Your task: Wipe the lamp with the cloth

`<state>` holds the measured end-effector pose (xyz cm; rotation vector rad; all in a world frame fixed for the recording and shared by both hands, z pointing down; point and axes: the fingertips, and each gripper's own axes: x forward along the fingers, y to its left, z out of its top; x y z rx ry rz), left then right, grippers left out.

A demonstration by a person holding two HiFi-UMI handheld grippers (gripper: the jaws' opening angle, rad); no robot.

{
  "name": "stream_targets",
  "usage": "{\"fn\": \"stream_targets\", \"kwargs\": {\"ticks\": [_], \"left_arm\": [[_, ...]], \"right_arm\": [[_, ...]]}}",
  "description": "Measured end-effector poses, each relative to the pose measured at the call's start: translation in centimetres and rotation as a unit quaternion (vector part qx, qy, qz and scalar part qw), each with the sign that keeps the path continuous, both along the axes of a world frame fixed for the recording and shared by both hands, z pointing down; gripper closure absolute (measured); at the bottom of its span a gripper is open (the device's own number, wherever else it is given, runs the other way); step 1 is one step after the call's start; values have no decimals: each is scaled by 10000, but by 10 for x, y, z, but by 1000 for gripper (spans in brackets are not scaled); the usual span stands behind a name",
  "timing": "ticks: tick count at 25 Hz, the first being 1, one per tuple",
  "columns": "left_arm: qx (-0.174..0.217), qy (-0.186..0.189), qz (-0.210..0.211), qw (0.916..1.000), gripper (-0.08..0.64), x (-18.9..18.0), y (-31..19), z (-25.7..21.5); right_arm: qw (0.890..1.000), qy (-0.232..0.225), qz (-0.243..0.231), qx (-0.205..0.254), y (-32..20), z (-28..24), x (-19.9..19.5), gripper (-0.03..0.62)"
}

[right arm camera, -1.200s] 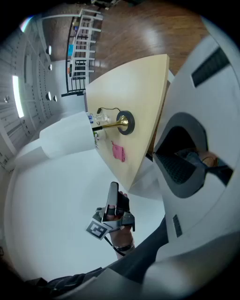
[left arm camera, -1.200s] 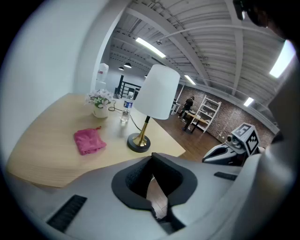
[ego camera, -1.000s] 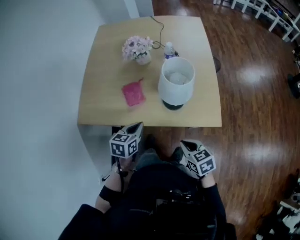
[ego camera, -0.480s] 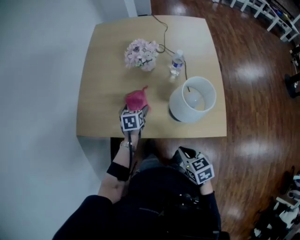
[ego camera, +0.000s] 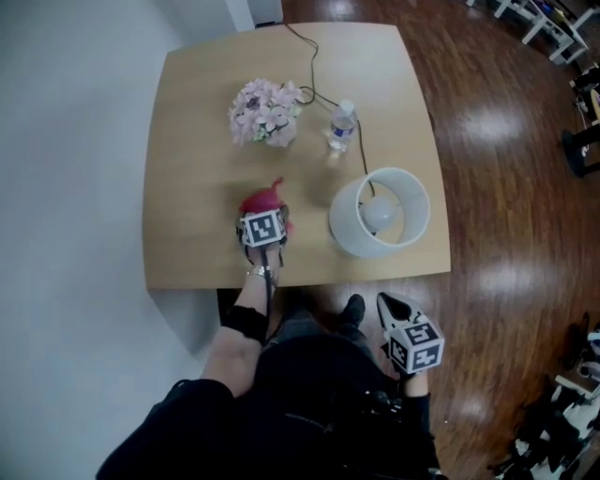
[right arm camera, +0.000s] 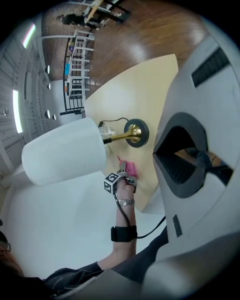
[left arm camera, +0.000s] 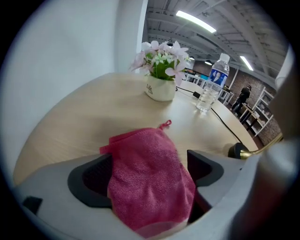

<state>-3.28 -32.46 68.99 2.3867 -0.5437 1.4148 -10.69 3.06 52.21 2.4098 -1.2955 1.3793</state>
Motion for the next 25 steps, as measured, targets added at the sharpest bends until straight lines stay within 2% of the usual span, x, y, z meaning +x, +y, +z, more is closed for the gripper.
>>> {"fn": "stream_targets", "kwargs": {"ticks": [3,8,11,13,14,18,21,25], "left_arm": [[237,-225,-35,9995,80,-8,-8,7],[376,-159,101,9991,143,-11,-10,5],[-80,-55,181,9998,220,-13,8,8],[299,67,289,9991,319,-13,-5,1],[449,127,344,9983,338,-13,-11,-2],[393,293,462,9977,404,-16,-19,-6],[152,747,645,9950,424,-14,-16,-25],[-226,1559,1082,9816,433,-15,8,-89]], "right_arm": [[9999,42,91,-5,3,0,4,588],[9998,48,164,-51,7,0,5,588],[9998,56,176,-35,8,2,2,588],[9998,61,165,-29,7,1,-1,586],[9998,77,170,-15,7,1,-3,586],[9997,112,218,-16,9,0,-8,588],[9993,174,324,-25,11,-2,-9,588],[9988,289,397,-40,10,-7,-7,586]]}}
